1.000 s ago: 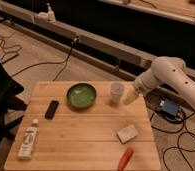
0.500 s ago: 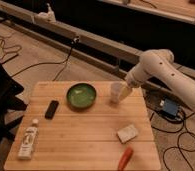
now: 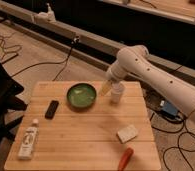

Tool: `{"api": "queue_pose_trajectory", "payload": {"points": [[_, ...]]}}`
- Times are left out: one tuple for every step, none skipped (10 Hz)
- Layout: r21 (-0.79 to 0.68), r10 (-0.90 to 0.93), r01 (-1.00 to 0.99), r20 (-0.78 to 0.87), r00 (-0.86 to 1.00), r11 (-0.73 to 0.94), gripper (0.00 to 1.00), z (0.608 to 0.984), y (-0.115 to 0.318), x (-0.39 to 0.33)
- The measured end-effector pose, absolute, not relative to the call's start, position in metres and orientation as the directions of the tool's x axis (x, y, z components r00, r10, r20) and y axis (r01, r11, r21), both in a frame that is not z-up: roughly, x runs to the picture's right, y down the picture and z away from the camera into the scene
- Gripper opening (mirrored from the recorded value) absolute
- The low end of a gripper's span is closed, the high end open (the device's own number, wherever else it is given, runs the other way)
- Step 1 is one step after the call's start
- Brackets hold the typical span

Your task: Drag the ceramic bowl in a circle

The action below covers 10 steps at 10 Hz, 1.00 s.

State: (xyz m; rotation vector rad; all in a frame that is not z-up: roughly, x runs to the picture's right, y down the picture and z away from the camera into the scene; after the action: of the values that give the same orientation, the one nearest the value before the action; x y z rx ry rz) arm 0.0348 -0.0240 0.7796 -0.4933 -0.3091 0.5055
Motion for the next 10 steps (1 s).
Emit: {"api": "queue_pose_trajectory", "payload": {"points": [[-0.540, 0.526, -0.368, 0.169, 0.834, 0.757, 0.80, 0.788, -0.019, 0.007], [-0.555, 0.522, -0.354, 0.174, 0.835, 0.752, 0.80, 0.792, -0.014, -0.011], [-0.555, 0.522, -0.355, 0.173, 0.835, 0.752, 0.80, 0.792, -0.014, -0.011], [-0.555, 0.524, -0.358, 0.171, 0.835, 0.751, 0.80, 0.793, -0.014, -0.009], [-0.554, 0.522, -0.356, 0.172, 0.835, 0.752, 0.80, 0.793, -0.014, -0.010], [-0.556, 0.521, -0.353, 0.174, 0.836, 0.752, 0.80, 0.793, -0.013, -0.013], [-0.556, 0.520, -0.354, 0.170, 0.837, 0.752, 0.80, 0.793, -0.013, -0.011], [-0.559, 0.530, -0.368, 0.155, 0.834, 0.743, 0.80, 0.798, -0.012, -0.007], [-0.572, 0.548, -0.392, 0.124, 0.827, 0.720, 0.80, 0.812, -0.007, -0.007], [-0.581, 0.563, -0.413, 0.096, 0.821, 0.701, 0.80, 0.824, -0.005, -0.011]]}}
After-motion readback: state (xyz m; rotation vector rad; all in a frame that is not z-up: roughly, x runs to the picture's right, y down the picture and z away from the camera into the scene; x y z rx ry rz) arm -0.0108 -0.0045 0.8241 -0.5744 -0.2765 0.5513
